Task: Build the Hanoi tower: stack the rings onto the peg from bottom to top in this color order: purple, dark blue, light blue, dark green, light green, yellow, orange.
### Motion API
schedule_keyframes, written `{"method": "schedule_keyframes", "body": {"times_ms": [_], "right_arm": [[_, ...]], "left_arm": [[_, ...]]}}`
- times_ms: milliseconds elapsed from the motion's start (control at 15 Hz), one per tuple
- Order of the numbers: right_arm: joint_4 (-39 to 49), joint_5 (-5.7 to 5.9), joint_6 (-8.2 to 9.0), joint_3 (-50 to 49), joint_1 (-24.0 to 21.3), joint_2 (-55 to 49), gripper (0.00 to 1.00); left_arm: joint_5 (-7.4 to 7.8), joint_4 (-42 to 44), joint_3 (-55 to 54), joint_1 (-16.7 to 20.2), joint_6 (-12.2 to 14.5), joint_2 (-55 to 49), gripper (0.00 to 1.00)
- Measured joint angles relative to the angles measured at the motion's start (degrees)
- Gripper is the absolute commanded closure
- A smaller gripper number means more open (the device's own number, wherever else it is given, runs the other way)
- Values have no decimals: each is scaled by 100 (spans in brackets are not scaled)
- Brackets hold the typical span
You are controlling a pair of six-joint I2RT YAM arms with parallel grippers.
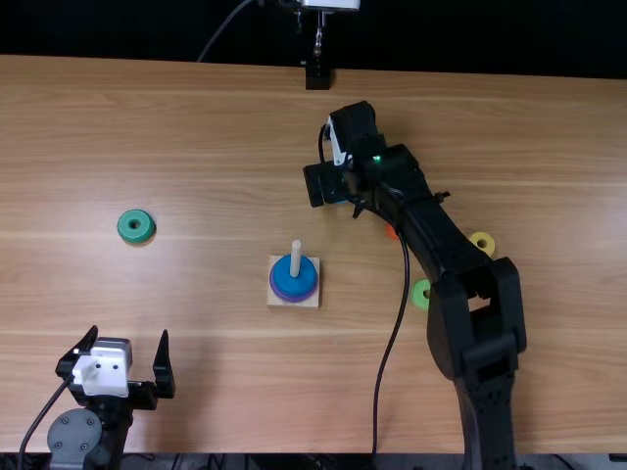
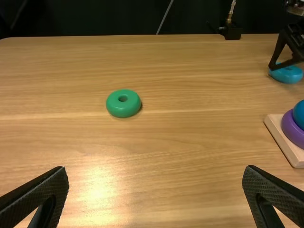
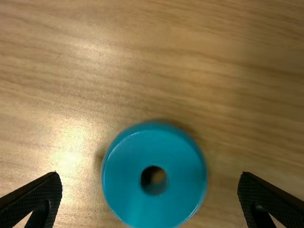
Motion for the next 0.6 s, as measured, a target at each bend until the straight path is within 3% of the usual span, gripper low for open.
{"method": "schedule_keyframes", "body": {"times_ms": [600], "right_arm": [[-1340, 0, -2, 1115, 0, 686, 0]], "left_arm": [[-2, -2, 2, 0, 0, -2, 0]]}}
